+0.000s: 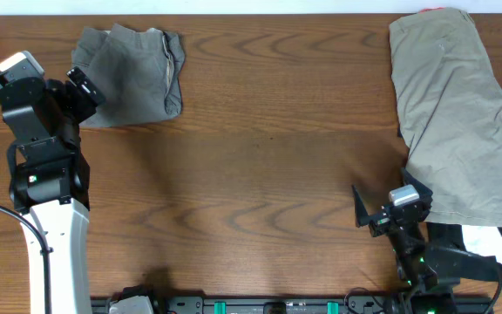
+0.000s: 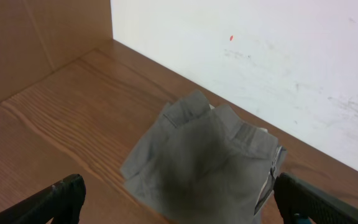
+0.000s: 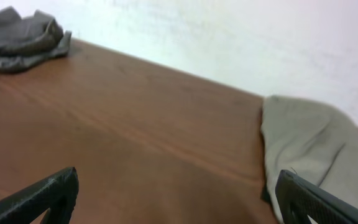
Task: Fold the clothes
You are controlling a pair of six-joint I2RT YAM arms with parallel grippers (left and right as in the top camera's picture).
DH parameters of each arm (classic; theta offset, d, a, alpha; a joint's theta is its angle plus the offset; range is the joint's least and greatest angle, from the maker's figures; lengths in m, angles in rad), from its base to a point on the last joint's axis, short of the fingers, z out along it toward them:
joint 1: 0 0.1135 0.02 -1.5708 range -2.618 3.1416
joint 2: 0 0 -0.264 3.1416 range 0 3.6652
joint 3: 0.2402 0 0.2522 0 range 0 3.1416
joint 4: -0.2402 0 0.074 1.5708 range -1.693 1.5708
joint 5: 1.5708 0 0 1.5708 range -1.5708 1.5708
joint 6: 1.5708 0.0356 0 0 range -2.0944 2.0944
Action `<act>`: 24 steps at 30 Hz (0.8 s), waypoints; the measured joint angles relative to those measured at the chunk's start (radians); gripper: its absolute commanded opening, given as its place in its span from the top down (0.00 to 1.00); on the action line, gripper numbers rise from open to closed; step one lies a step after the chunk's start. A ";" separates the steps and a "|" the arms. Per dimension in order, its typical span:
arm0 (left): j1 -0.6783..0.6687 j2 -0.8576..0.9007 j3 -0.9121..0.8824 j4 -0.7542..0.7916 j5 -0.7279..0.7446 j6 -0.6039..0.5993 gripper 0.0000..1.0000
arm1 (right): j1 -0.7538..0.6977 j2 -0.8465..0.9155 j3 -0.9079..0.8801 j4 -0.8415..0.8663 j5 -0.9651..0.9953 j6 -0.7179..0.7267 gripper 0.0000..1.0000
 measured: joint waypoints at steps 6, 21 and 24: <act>0.000 0.000 0.000 0.000 0.000 0.000 0.02 | -0.002 -0.036 0.000 0.000 0.000 0.000 0.01; -0.002 -0.009 0.000 -0.042 0.000 0.000 0.02 | -0.004 -0.037 0.000 0.000 0.000 0.000 0.01; -0.003 -0.043 -0.002 -0.094 0.000 0.000 0.02 | -0.004 -0.037 0.000 0.000 0.000 0.000 0.01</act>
